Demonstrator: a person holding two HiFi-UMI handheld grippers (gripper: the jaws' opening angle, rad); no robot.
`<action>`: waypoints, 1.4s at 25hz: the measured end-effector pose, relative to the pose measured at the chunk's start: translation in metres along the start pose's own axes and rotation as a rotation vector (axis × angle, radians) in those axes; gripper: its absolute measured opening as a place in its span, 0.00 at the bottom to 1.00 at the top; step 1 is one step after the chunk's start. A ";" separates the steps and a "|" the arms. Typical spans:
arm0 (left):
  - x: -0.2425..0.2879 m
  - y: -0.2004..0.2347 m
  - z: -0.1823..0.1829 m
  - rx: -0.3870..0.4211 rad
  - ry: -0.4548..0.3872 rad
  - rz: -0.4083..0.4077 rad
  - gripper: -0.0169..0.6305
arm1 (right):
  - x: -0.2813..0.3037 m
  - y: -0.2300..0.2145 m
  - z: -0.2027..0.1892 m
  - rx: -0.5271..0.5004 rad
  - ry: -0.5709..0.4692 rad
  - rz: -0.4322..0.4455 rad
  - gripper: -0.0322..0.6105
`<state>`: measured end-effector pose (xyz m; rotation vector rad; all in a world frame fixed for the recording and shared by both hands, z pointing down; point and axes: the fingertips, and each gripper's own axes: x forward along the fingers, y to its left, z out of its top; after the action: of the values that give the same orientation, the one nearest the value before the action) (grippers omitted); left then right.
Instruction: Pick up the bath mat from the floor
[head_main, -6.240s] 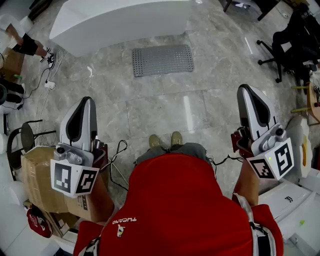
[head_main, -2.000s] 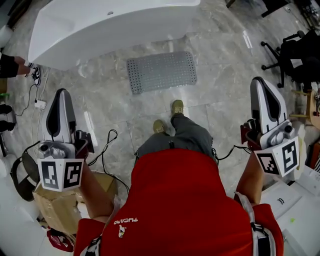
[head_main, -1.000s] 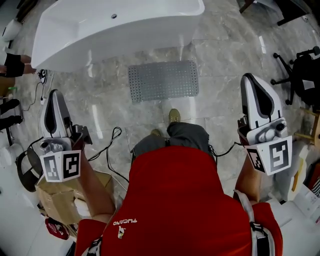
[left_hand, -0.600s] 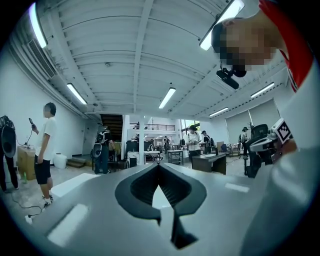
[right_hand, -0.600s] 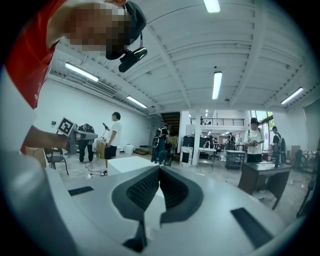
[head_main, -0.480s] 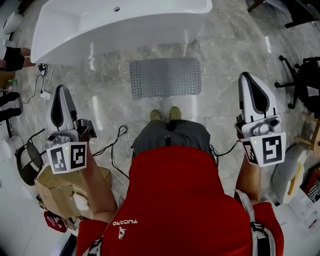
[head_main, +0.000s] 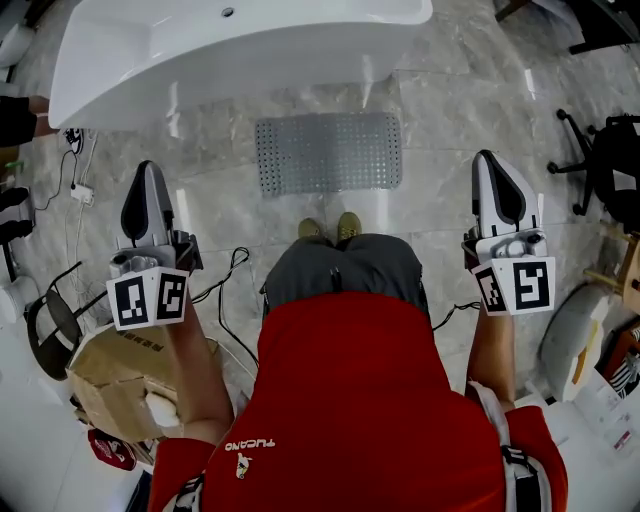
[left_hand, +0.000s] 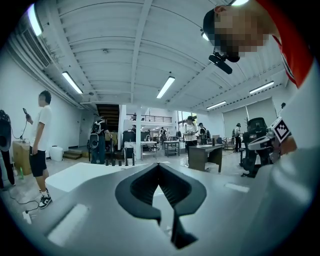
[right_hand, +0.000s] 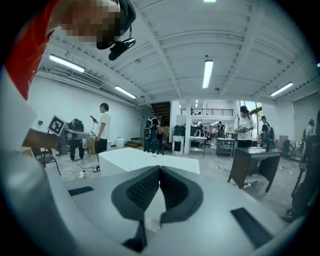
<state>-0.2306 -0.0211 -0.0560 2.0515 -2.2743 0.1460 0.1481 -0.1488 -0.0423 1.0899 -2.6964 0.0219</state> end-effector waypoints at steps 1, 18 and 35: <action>0.002 0.003 -0.006 -0.004 0.006 0.000 0.03 | 0.003 0.001 -0.004 0.004 0.005 -0.005 0.05; 0.038 0.024 -0.119 -0.052 0.106 -0.018 0.03 | 0.045 0.000 -0.114 0.044 0.114 -0.049 0.05; 0.063 0.032 -0.257 -0.104 0.212 -0.008 0.03 | 0.080 -0.008 -0.221 0.084 0.159 -0.063 0.05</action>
<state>-0.2712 -0.0490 0.2064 1.8947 -2.1018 0.2279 0.1443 -0.1875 0.1894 1.1447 -2.5388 0.2035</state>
